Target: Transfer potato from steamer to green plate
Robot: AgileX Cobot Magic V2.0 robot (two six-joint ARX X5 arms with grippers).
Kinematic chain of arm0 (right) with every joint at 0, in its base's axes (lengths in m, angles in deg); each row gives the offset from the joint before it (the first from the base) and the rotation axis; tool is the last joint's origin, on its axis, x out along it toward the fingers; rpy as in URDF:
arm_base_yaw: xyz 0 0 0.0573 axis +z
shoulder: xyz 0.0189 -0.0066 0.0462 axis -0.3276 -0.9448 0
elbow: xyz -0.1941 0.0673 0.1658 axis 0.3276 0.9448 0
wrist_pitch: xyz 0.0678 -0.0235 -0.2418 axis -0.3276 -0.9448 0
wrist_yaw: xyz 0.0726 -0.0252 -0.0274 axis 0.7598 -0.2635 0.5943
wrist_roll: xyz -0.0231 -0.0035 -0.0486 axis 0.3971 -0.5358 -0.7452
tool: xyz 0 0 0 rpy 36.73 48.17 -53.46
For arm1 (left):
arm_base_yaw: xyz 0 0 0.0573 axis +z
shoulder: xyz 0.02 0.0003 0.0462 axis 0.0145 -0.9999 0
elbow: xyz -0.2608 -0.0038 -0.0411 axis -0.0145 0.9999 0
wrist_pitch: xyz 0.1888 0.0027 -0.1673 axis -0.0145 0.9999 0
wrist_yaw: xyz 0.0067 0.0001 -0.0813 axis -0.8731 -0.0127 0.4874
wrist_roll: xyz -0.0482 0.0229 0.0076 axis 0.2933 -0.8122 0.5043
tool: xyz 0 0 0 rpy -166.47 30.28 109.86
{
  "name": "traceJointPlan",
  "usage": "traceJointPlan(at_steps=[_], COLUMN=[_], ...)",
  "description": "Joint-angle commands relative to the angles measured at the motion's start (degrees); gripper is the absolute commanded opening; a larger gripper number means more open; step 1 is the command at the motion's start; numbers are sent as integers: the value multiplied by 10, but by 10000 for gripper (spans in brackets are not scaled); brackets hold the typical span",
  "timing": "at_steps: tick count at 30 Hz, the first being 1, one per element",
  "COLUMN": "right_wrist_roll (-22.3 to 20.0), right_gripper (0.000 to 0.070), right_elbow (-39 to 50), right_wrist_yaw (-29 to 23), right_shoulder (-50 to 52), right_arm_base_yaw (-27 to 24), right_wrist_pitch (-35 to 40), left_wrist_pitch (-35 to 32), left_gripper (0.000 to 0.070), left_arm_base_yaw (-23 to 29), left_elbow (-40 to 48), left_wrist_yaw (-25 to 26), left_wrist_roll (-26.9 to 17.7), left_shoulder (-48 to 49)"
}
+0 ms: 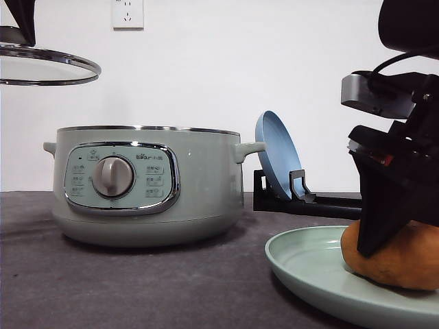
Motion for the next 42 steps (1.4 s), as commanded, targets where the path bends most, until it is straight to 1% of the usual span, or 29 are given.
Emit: traceJointPlan(at_steps=[1, 2, 3, 4, 6, 7, 8, 11, 15, 21, 26, 28, 32, 37, 42], right_wrist_roll=[-8, -8, -7, -7, -6, -5, -5, -5, -5, -5, -3, 0, 2, 2, 2], right_gripper=[274, 283, 311, 354, 486, 537, 574, 590, 629, 632, 633, 633, 633, 631, 631], right_elbow=[-3, -3, -3, -3, -6, -10, -15, -41, -107, -228, -322, -353, -403, -432, -433], right_wrist_yaw=[1, 1, 1, 0, -3, -4, -4, -3, -3, -1, -8, -17, -52, -55, -55], right_shoulder=[-7, -7, -7, -7, -6, -5, -3, 8, 38, 109, 181, 208, 259, 316, 358], right_arm_base_yaw=[2, 2, 2, 2, 2, 2, 2, 3, 4, 5, 4, 4, 4, 4, 4], right_wrist_pitch=[5, 5, 5, 5, 4, 1, -5, -39, -114, -232, -298, -320, -360, -397, -398], left_wrist_pitch=[-19, -19, -19, -19, -19, -19, -19, -20, -20, -20, -19, -18, -16, -16, -15], left_gripper=[16, 16, 16, 16, 16, 16, 16, 16, 16, 16, 16, 16, 16, 16, 16], left_arm_base_yaw=[-1, -1, -1, -1, -1, -1, -1, -1, -1, -1, -1, -1, -3, -7, -13], left_elbow=[-24, -24, -24, -24, -24, -24, -24, -24, -24, -24, -24, -24, -24, -24, -24], left_wrist_yaw=[2, 2, 2, 2, 2, 2, 2, 2, 2, 2, 2, 2, 2, 2, 2], left_wrist_roll=[2, 2, 2, 2, 2, 2, 2, 2, 2, 2, 2, 2, 2, 2, 2], left_shoulder=[8, 8, 8, 8, 8, 8, 8, 8, 8, 8, 8, 8, 8, 8, 8])
